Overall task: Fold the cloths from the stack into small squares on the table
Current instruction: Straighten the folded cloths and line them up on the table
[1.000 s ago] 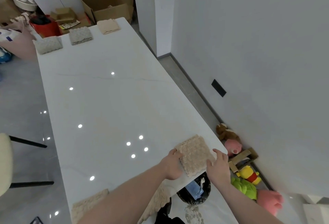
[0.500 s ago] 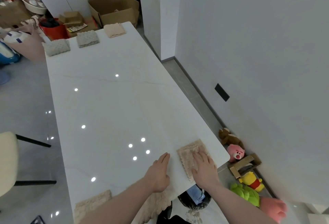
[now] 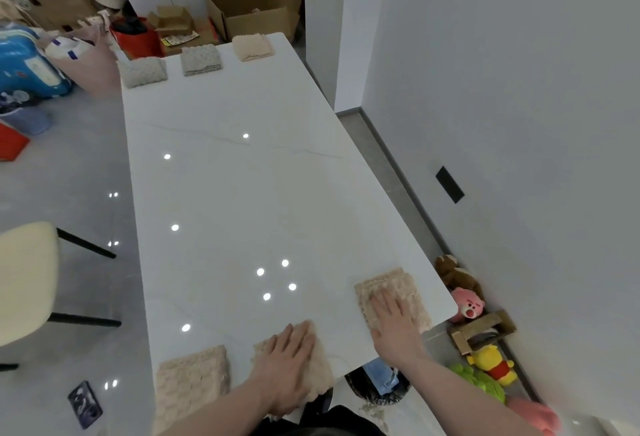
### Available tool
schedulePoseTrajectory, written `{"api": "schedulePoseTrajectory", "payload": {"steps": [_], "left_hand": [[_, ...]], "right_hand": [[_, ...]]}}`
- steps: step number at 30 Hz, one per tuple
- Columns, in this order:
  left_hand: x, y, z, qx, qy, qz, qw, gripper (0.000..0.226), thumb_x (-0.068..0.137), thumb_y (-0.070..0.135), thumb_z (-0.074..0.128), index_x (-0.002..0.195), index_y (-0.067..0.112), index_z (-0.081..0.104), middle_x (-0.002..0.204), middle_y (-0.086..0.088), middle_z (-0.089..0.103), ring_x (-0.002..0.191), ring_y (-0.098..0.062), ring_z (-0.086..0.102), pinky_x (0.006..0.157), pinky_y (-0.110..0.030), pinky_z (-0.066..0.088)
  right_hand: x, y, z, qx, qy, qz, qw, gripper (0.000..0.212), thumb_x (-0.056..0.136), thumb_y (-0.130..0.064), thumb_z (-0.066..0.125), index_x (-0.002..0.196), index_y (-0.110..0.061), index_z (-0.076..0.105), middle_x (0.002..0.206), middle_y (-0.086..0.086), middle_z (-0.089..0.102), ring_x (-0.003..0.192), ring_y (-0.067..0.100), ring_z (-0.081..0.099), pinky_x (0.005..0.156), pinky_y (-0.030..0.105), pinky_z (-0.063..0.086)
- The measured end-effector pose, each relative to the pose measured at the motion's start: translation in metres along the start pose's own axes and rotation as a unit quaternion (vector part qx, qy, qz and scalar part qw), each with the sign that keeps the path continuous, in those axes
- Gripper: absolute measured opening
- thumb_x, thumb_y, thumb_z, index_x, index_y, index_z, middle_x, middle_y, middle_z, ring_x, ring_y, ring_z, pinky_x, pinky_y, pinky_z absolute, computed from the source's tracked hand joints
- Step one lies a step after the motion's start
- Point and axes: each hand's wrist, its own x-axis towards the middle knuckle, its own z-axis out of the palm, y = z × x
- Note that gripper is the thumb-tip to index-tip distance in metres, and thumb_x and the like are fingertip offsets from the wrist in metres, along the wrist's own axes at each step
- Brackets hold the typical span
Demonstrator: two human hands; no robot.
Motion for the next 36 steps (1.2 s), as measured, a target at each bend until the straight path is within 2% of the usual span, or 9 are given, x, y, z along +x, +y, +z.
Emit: {"api": "schedulePoseTrajectory", "payload": {"steps": [4, 8, 14, 18, 21, 27, 29, 33, 36], "left_hand": [[0.005, 0.005, 0.001, 0.02, -0.013, -0.013, 1.0, 0.087, 0.1, 0.038, 0.042, 0.158, 0.018, -0.021, 0.163, 0.0, -0.034, 0.152, -0.027, -0.024, 0.127, -0.047, -0.002], [0.011, 0.01, -0.001, 0.007, 0.0, -0.022, 1.0, 0.083, 0.101, 0.031, 0.039, 0.159, 0.017, -0.019, 0.164, -0.001, -0.031, 0.154, -0.029, -0.019, 0.127, -0.045, 0.001], [0.013, 0.007, 0.002, -0.03, 0.013, -0.039, 0.999, 0.078, 0.105, 0.027, 0.037, 0.159, 0.021, -0.019, 0.164, 0.003, -0.03, 0.155, -0.026, -0.016, 0.127, -0.043, 0.002], [0.019, 0.008, -0.002, -0.052, 0.07, -0.049, 0.995, 0.082, 0.089, 0.014, 0.057, 0.158, 0.021, 0.014, 0.166, 0.0, 0.006, 0.15, -0.028, 0.016, 0.121, -0.041, 0.025], [0.028, 0.006, -0.008, -0.065, 0.124, -0.052, 0.989, 0.06, 0.082, 0.006, 0.055, 0.138, 0.023, 0.042, 0.147, 0.001, 0.035, 0.129, -0.022, 0.038, 0.105, -0.033, 0.037], [0.052, 0.005, -0.015, -0.121, 0.179, -0.046, 0.975, 0.043, 0.086, 0.004, 0.05, 0.122, 0.026, 0.054, 0.132, 0.007, 0.045, 0.117, -0.015, 0.043, 0.093, -0.026, 0.038], [0.055, 0.007, -0.015, -0.145, 0.201, -0.041, 0.968, 0.041, 0.089, 0.004, 0.049, 0.123, 0.027, 0.055, 0.136, 0.008, 0.045, 0.119, -0.014, 0.043, 0.095, -0.025, 0.038], [0.049, 0.007, -0.007, -0.173, 0.221, -0.032, 0.959, 0.052, 0.091, 0.009, 0.051, 0.139, 0.03, 0.045, 0.155, 0.008, 0.033, 0.141, -0.016, 0.034, 0.114, -0.03, 0.032], [0.027, 0.008, -0.001, -0.168, 0.237, -0.017, 0.957, 0.055, 0.092, 0.015, 0.044, 0.145, 0.027, 0.04, 0.16, 0.003, 0.029, 0.146, -0.019, 0.028, 0.12, -0.034, 0.026]], "right_hand": [[0.0, 0.004, 0.0, -0.035, -0.005, -0.041, 0.999, 0.069, 0.101, -0.029, 0.035, 0.163, -0.025, 0.005, 0.17, -0.002, -0.011, 0.157, 0.027, -0.012, 0.125, 0.036, -0.012], [-0.006, 0.0, -0.009, -0.052, 0.002, -0.078, 0.996, 0.072, 0.101, -0.023, 0.039, 0.163, -0.029, 0.003, 0.163, -0.014, -0.016, 0.157, 0.026, -0.009, 0.128, 0.04, -0.001], [-0.008, -0.01, -0.02, -0.101, -0.059, -0.07, 0.991, 0.083, 0.096, -0.011, 0.046, 0.163, -0.028, -0.001, 0.17, -0.005, -0.013, 0.157, 0.027, -0.008, 0.127, 0.05, 0.008], [-0.003, -0.006, -0.031, -0.121, -0.084, -0.073, 0.986, 0.09, 0.092, -0.003, 0.048, 0.163, -0.03, 0.0, 0.17, -0.008, -0.013, 0.158, 0.024, -0.007, 0.127, 0.051, 0.01], [-0.003, 0.001, -0.037, -0.127, -0.085, -0.071, 0.986, 0.088, 0.093, -0.001, 0.048, 0.162, -0.032, 0.004, 0.17, -0.009, -0.011, 0.158, 0.023, -0.005, 0.127, 0.051, 0.011], [-0.001, -0.014, -0.036, -0.086, -0.055, -0.066, 0.993, 0.07, 0.099, -0.021, 0.042, 0.162, -0.032, 0.014, 0.171, -0.006, -0.004, 0.158, 0.026, -0.005, 0.127, 0.052, 0.011], [-0.005, -0.025, -0.031, -0.093, -0.066, -0.073, 0.991, 0.071, 0.099, -0.023, 0.045, 0.162, -0.029, 0.013, 0.171, -0.004, -0.008, 0.157, 0.027, -0.009, 0.127, 0.054, 0.01], [-0.01, -0.024, -0.025, -0.139, -0.06, -0.076, 0.985, 0.086, 0.091, 0.003, 0.052, 0.162, -0.023, 0.01, 0.17, -0.003, -0.015, 0.157, 0.028, -0.012, 0.124, 0.056, 0.013], [-0.014, -0.007, -0.03, -0.149, -0.062, -0.083, 0.983, 0.088, 0.091, 0.008, 0.05, 0.163, -0.02, 0.007, 0.169, -0.005, -0.018, 0.157, 0.028, -0.012, 0.124, 0.057, 0.015]]}}
